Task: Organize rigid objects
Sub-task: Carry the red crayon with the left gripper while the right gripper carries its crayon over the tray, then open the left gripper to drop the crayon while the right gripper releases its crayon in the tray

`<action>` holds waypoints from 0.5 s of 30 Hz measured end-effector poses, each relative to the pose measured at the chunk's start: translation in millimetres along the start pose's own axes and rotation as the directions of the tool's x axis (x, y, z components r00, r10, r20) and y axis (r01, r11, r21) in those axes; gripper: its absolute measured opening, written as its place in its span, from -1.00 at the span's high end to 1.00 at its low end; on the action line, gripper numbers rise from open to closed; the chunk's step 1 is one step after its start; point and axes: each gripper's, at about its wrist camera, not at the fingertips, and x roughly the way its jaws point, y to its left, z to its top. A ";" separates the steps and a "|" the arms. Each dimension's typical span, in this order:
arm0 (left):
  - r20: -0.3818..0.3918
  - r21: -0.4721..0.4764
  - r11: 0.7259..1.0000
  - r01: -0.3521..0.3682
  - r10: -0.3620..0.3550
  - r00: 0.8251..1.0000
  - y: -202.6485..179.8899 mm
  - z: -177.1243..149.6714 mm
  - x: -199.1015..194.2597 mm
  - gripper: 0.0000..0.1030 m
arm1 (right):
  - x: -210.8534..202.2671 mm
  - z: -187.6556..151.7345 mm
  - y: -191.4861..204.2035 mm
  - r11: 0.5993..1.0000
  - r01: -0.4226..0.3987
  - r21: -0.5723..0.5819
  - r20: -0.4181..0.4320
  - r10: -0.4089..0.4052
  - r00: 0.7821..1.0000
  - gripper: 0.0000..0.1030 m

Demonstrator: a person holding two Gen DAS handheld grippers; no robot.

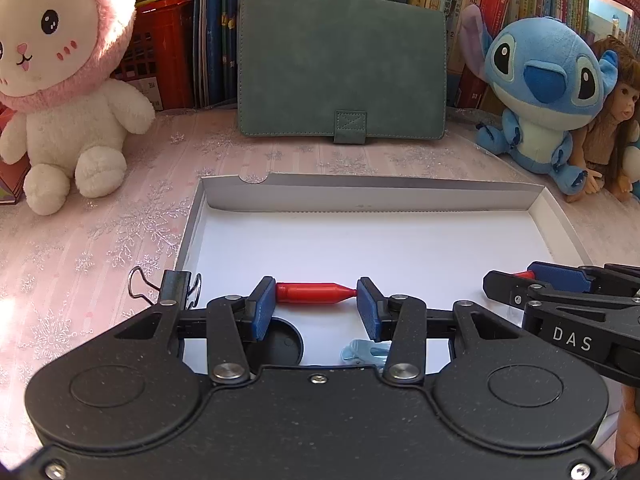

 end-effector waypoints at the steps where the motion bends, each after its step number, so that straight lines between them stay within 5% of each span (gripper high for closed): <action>1: 0.001 0.002 1.000 -0.001 0.001 1.000 0.0 -0.1 -0.1 0.18 | -0.1 -0.1 -0.1 1.000 0.000 0.000 0.001 0.000 1.000 0.03; 15: 0.036 0.029 0.999 -0.031 0.030 0.999 -3.0 -2.4 -8.3 0.01 | -3.5 -1.7 2.7 1.000 0.006 -0.015 0.015 -0.006 1.000 -0.21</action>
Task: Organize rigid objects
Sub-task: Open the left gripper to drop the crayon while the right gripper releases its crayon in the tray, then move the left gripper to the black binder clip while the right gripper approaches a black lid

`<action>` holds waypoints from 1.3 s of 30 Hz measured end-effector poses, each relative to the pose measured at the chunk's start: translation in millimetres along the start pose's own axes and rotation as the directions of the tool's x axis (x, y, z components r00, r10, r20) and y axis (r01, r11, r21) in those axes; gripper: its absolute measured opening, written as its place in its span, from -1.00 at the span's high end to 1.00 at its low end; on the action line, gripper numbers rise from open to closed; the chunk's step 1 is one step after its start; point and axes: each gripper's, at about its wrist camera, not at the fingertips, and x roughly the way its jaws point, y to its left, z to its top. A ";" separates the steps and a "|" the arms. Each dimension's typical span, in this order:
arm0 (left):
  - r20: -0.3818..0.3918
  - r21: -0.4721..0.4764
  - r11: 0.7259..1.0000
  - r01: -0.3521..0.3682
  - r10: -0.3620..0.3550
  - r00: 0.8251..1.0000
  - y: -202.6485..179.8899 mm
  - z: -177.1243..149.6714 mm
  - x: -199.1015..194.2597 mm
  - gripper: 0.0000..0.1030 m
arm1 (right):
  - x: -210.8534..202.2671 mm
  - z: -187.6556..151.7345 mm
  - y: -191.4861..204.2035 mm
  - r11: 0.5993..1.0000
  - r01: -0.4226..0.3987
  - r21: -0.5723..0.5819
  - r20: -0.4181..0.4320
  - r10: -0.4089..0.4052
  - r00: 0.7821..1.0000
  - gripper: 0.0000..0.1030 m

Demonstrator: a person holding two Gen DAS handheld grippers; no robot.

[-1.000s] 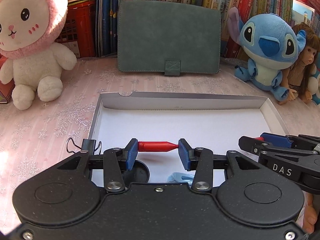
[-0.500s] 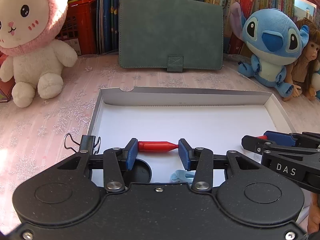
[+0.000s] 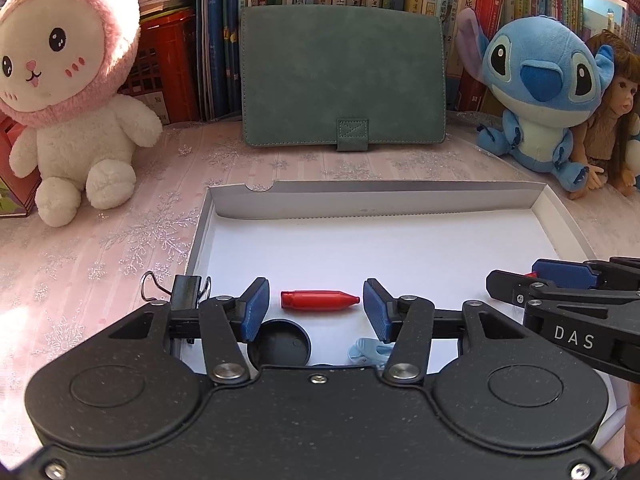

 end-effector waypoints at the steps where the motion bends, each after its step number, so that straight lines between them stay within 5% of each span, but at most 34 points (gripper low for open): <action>1: 0.002 0.002 1.000 -0.001 0.001 1.000 0.0 -0.1 -1.1 -0.01 | -0.5 0.0 0.0 1.000 0.001 -0.001 0.001 -0.001 1.000 -0.21; 16: 0.072 0.021 0.999 0.041 -0.043 0.996 2.0 -16.9 -48.6 -0.53 | -43.1 -11.2 3.5 0.998 0.015 -0.062 0.103 -0.009 0.995 -0.45; 39: 0.207 0.095 0.990 0.104 -0.122 0.971 -4.7 -84.9 -136.7 -0.65 | -133.8 -74.7 14.9 0.984 0.016 -0.175 0.299 0.038 0.953 -0.73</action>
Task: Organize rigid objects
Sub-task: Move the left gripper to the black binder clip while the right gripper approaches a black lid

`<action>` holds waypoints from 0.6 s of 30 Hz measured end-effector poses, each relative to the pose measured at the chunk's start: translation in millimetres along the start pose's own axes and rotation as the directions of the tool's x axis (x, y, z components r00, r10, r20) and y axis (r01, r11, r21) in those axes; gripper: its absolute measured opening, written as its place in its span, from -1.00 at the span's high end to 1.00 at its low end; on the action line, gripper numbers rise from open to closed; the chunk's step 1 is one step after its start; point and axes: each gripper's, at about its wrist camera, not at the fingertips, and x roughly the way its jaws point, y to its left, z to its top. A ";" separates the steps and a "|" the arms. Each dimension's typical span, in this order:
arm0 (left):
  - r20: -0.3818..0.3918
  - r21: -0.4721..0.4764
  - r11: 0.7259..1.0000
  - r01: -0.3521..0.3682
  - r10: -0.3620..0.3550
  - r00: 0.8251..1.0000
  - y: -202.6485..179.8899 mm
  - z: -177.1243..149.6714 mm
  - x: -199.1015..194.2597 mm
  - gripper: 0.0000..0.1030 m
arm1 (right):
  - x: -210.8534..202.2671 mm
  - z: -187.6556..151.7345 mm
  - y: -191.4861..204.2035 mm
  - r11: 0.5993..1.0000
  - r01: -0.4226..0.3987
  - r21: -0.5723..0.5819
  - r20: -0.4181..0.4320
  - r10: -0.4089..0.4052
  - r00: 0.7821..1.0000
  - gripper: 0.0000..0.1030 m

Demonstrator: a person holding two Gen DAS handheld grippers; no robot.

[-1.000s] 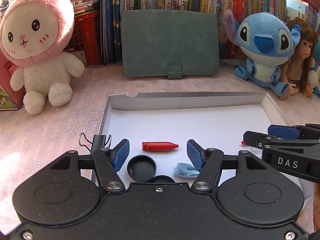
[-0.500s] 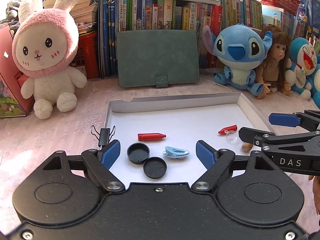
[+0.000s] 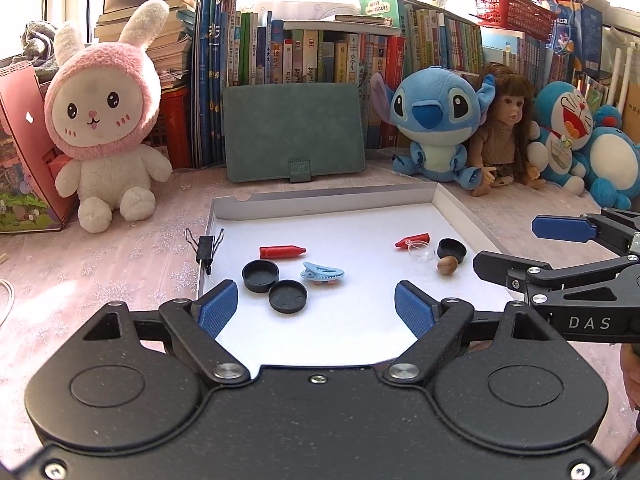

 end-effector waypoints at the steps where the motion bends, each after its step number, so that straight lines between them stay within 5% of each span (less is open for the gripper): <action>1: 0.001 0.000 1.000 0.002 -0.002 1.000 -0.6 -3.9 -3.1 -0.65 | -4.0 -2.7 0.6 1.000 0.001 0.000 0.005 -0.001 1.000 -0.73; 18: 0.014 0.008 1.000 -0.004 0.004 1.000 -8.5 -63.4 -39.9 -0.66 | -50.6 -47.5 14.4 1.000 -0.015 -0.002 0.066 0.015 0.998 -0.82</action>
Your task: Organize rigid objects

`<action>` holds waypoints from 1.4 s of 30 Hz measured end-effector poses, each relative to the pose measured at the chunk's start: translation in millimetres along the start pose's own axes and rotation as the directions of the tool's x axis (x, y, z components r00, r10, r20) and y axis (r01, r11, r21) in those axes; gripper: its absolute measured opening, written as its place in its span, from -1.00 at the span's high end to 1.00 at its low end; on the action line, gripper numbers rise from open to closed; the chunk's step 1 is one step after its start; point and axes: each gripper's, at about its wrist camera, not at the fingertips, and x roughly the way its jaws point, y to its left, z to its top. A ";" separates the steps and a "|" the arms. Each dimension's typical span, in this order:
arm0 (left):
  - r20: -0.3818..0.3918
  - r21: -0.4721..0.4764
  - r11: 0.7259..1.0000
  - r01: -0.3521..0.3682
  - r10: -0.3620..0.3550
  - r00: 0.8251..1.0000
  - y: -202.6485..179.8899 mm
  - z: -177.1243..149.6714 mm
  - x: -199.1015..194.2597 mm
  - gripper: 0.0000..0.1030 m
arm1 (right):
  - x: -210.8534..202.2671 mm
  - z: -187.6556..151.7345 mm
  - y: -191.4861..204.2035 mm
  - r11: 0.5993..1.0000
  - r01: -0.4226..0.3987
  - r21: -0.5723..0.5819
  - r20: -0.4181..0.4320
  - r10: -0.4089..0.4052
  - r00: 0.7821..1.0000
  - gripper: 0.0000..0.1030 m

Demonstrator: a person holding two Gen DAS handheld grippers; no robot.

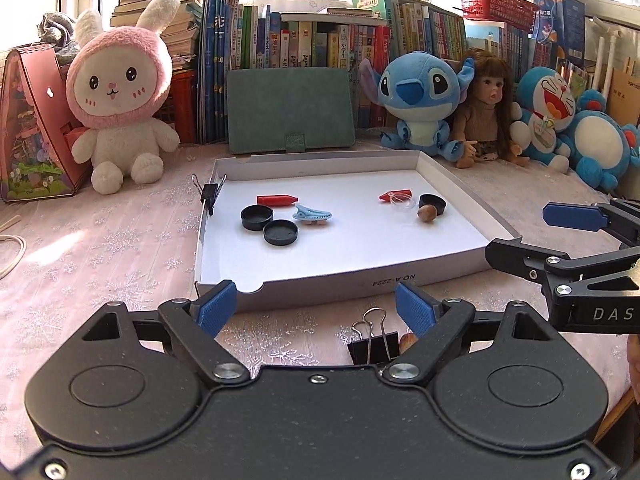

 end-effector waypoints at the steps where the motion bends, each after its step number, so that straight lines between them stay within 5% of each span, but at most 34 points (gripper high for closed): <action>1: 0.001 0.002 1.000 -0.004 0.004 1.000 0.0 -3.2 -1.3 -0.66 | -2.4 -3.2 0.8 1.000 -0.001 0.001 0.001 0.001 1.000 -0.82; 11: 0.020 0.051 0.997 -0.057 0.056 0.998 0.3 -31.1 -8.7 -0.66 | -14.4 -31.8 11.5 1.000 -0.027 -0.001 -0.019 0.027 0.999 -0.83; 18: -0.011 0.039 0.999 -0.020 0.020 1.000 0.7 -38.4 -4.2 -0.64 | -18.4 -47.9 24.9 0.998 -0.061 -0.015 -0.039 0.061 0.997 -0.83; 24: -0.066 -0.074 0.993 0.097 -0.102 0.993 1.3 -33.0 8.0 -0.17 | -19.3 -58.7 40.1 0.993 -0.112 -0.042 -0.061 0.110 0.992 -0.82; 29: -0.064 -0.047 0.995 0.092 -0.095 0.993 -9.7 -27.1 17.7 0.08 | -19.7 -63.6 52.9 0.986 -0.153 -0.066 -0.076 0.148 0.986 -0.77; 37: -0.070 -0.072 0.993 0.090 -0.095 0.993 -13.4 -25.8 30.1 0.46 | -14.6 -68.5 66.0 0.978 -0.198 -0.067 -0.100 0.191 0.977 -0.43; 42: -0.065 -0.062 0.995 0.084 -0.088 0.994 -9.9 -27.6 26.3 0.48 | -14.6 -66.8 67.1 0.979 -0.190 -0.074 -0.098 0.182 0.978 0.06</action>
